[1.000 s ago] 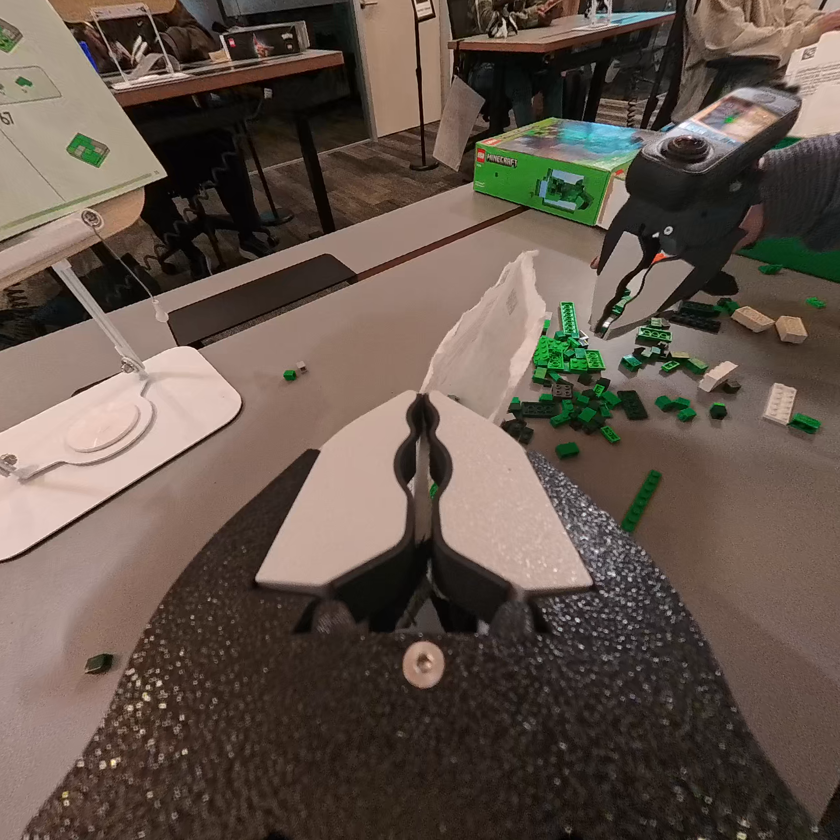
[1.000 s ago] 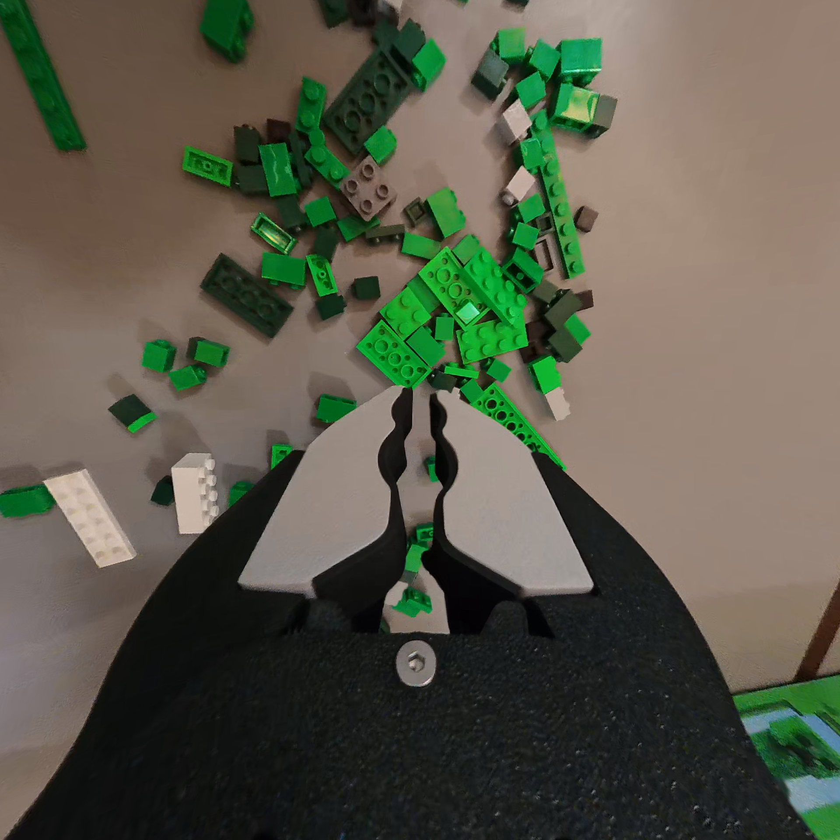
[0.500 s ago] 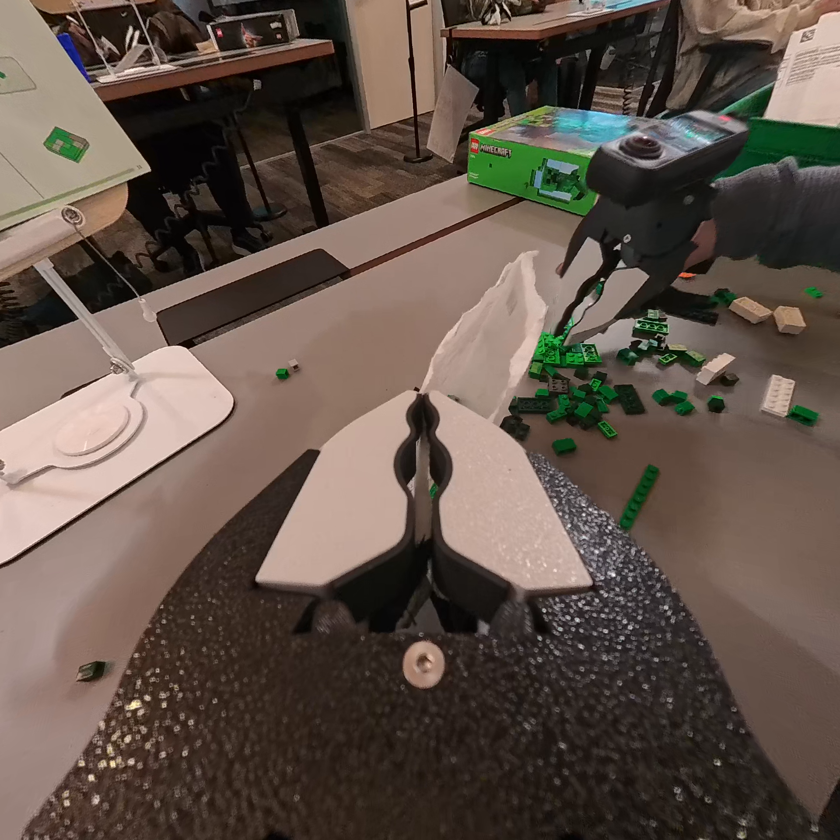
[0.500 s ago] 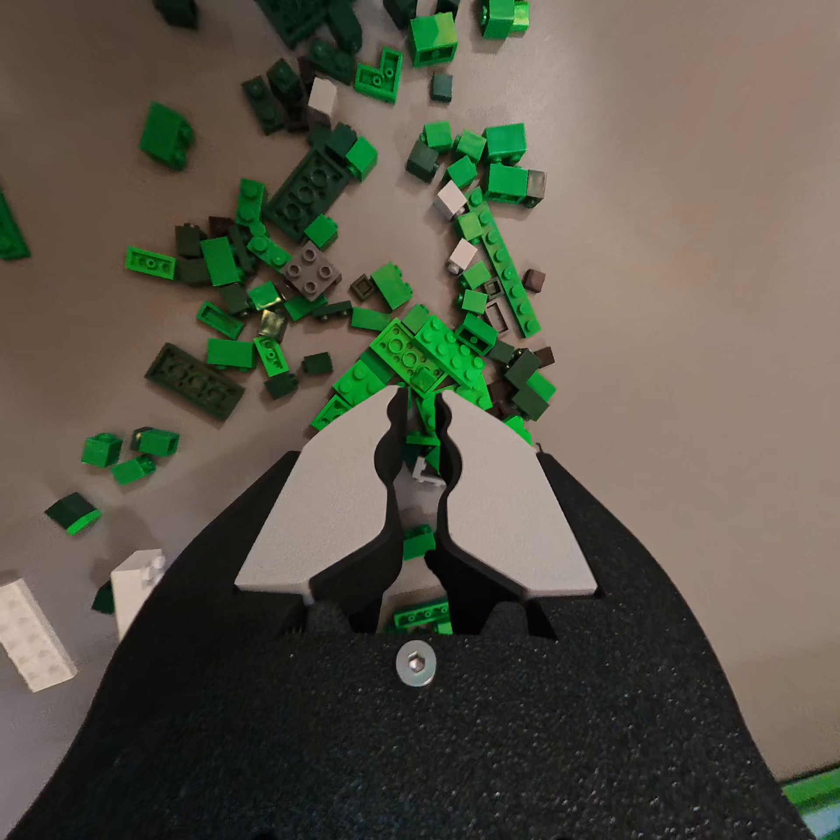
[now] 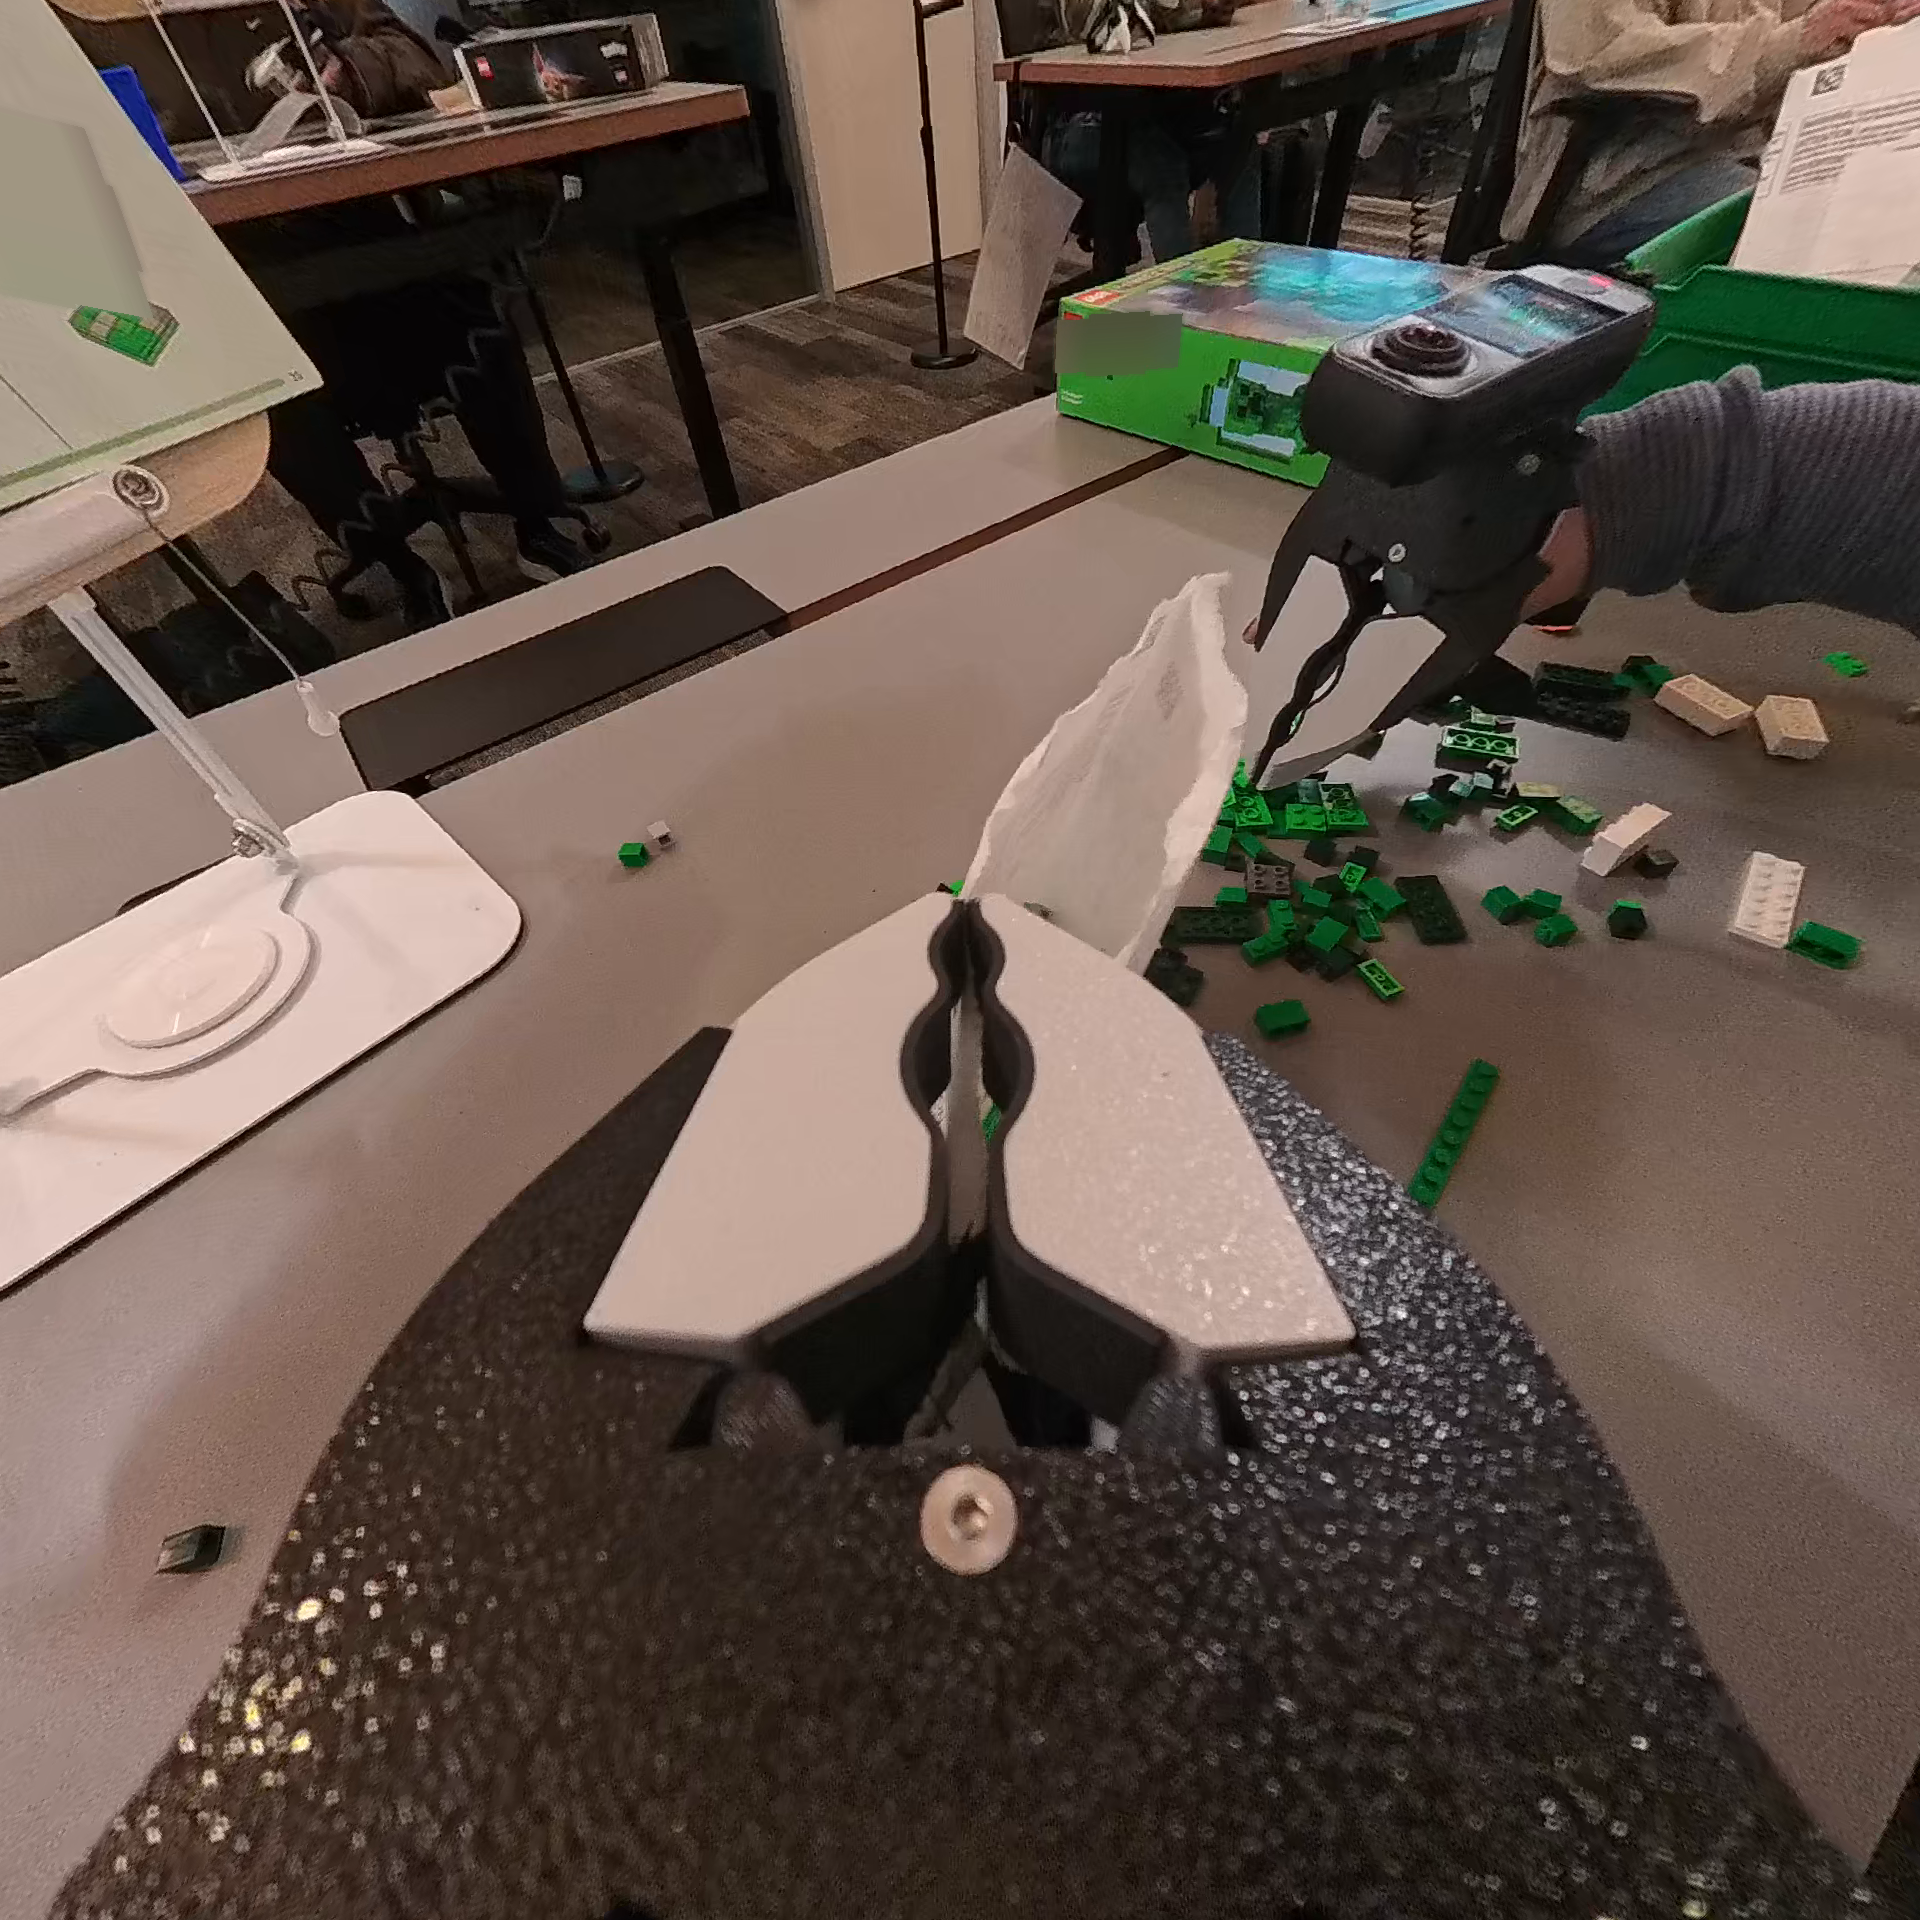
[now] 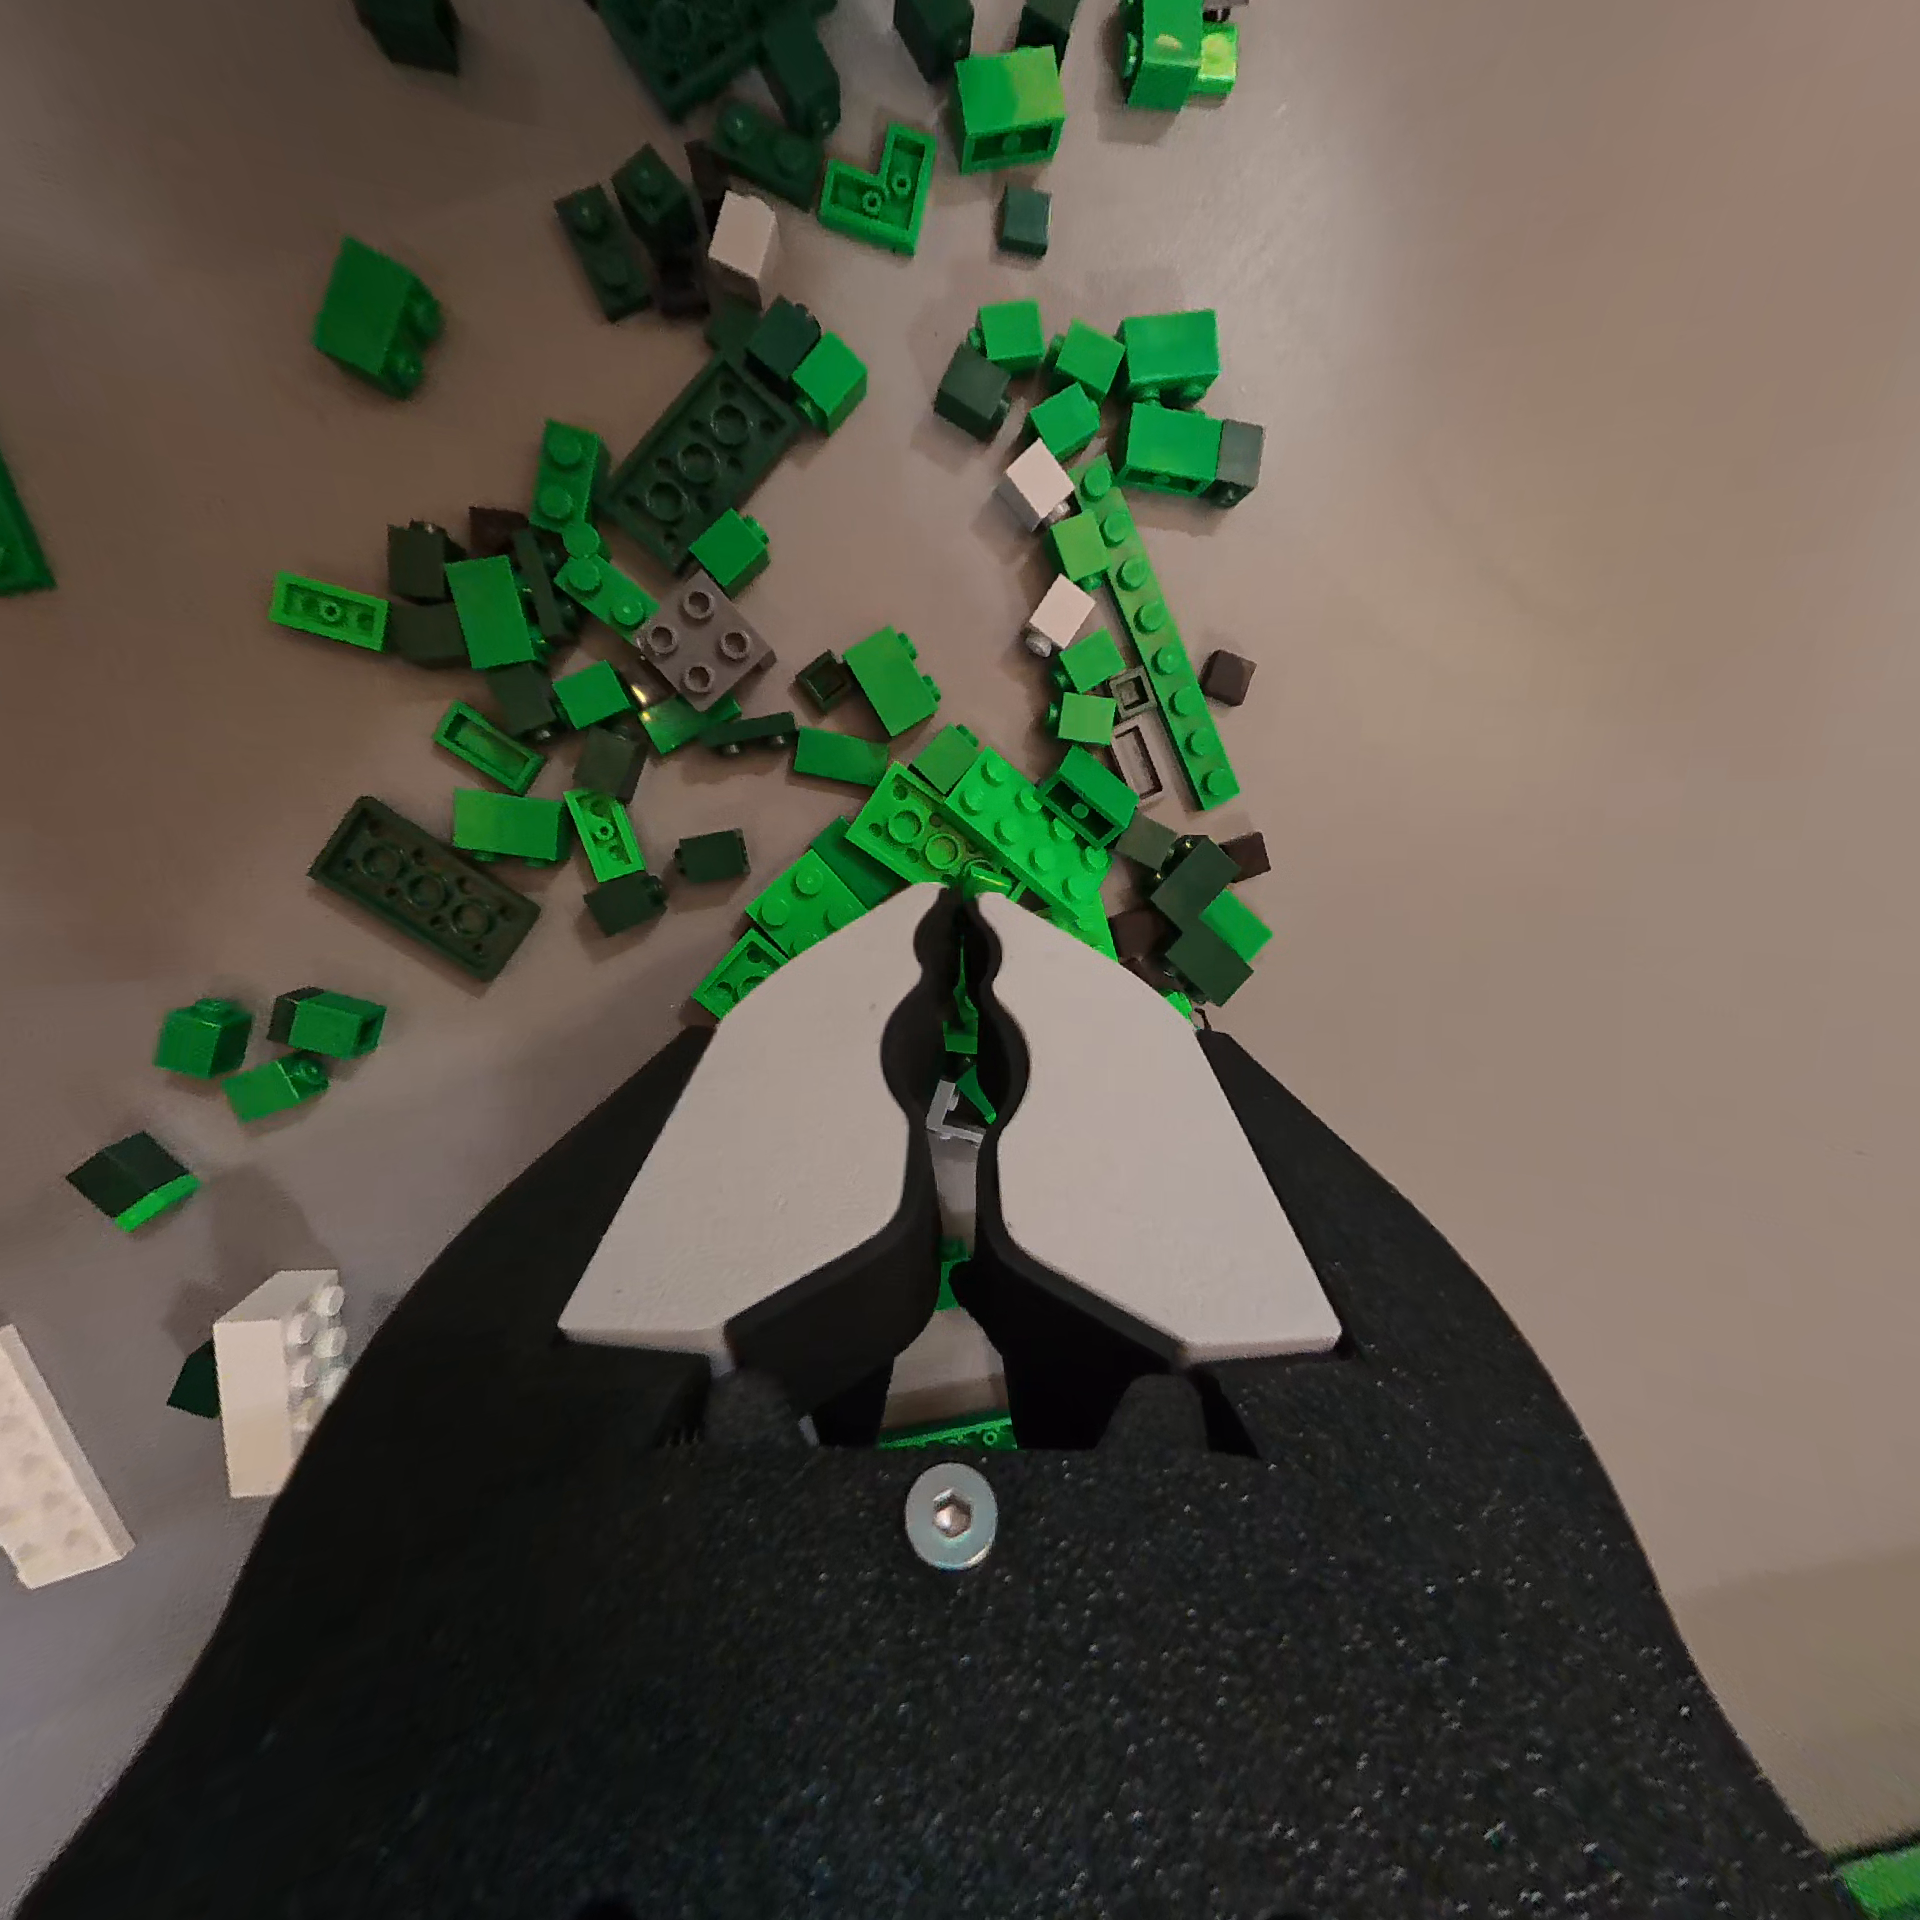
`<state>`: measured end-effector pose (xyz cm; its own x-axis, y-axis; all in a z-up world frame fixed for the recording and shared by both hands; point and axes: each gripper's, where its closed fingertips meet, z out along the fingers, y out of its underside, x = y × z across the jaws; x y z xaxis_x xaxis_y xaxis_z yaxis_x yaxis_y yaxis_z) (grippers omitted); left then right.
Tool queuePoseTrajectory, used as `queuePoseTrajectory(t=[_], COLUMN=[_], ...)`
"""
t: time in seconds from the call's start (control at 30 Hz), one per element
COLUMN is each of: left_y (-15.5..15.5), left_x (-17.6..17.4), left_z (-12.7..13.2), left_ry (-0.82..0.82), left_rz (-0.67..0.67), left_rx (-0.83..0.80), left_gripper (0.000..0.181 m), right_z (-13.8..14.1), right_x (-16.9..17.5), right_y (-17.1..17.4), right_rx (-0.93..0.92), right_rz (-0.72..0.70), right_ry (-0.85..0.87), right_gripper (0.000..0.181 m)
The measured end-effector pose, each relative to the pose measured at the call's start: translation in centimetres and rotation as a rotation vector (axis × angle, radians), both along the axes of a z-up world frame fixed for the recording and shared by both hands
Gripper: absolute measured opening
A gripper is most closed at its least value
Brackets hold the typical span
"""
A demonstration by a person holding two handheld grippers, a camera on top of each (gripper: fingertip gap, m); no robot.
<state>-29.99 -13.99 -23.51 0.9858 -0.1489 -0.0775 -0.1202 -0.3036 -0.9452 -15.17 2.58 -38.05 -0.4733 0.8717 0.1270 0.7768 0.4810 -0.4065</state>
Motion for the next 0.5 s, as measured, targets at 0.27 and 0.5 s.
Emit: queuePoseTrajectory(t=[0.27, 0.5], left_y=[-0.09, -0.13], left_x=[0.17, 0.16], left_z=[0.2, 0.33], left_ry=[0.002, 0.003], left_rz=[-0.006, -0.006], left_rx=[0.005, 0.009], left_gripper=[0.0, 0.0], right_z=[0.15, -0.05], right_x=[-0.13, -0.33], right_y=[0.02, 0.29], right_rx=[-0.061, -0.09], right_rz=[-0.038, -0.06], right_ry=[0.005, -0.02], right_gripper=[0.01, 0.013])
